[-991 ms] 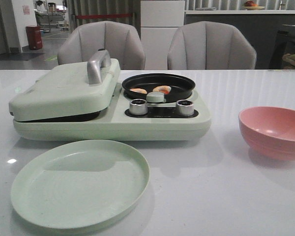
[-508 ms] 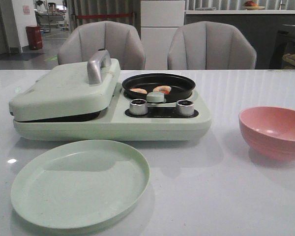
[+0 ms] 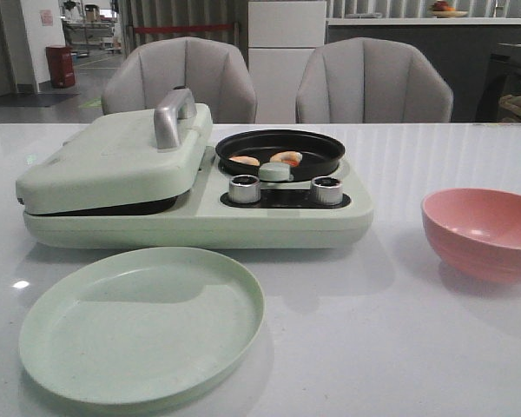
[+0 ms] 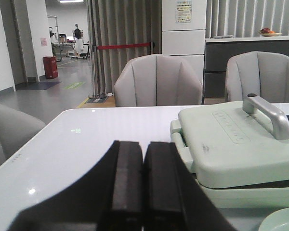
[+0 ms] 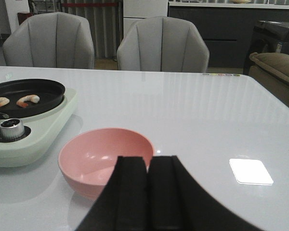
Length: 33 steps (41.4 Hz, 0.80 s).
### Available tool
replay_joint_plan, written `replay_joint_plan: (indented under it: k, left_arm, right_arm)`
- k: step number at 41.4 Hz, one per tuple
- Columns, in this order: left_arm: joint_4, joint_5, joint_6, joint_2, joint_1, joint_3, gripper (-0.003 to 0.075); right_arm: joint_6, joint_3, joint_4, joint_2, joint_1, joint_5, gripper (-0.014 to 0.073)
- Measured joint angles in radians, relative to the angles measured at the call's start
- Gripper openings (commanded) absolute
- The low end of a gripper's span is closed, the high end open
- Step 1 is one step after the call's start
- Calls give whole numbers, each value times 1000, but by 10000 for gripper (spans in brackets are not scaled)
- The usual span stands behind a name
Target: Make breakfast with bread and shrimp
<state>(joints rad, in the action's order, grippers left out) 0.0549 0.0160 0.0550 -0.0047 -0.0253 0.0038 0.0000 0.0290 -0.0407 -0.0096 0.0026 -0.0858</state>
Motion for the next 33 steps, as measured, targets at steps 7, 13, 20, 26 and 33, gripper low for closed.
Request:
replay_joint_plan:
  k: [7, 13, 20, 26, 33]
  left_arm:
    - [0, 0, 0, 0, 0, 0, 104]
    - [0, 0, 0, 0, 0, 0, 104]
    - [0, 0, 0, 0, 0, 0, 104]
    - [0, 0, 0, 0, 0, 0, 104]
    - [0, 0, 0, 0, 0, 0, 104]
  right_arm:
    - [0, 0, 0, 0, 0, 0, 36]
    - [0, 0, 0, 0, 0, 9, 36]
    - [0, 0, 0, 0, 0, 44, 36]
    - [0, 0, 0, 0, 0, 52, 36]
    - [0, 0, 0, 0, 0, 52, 36]
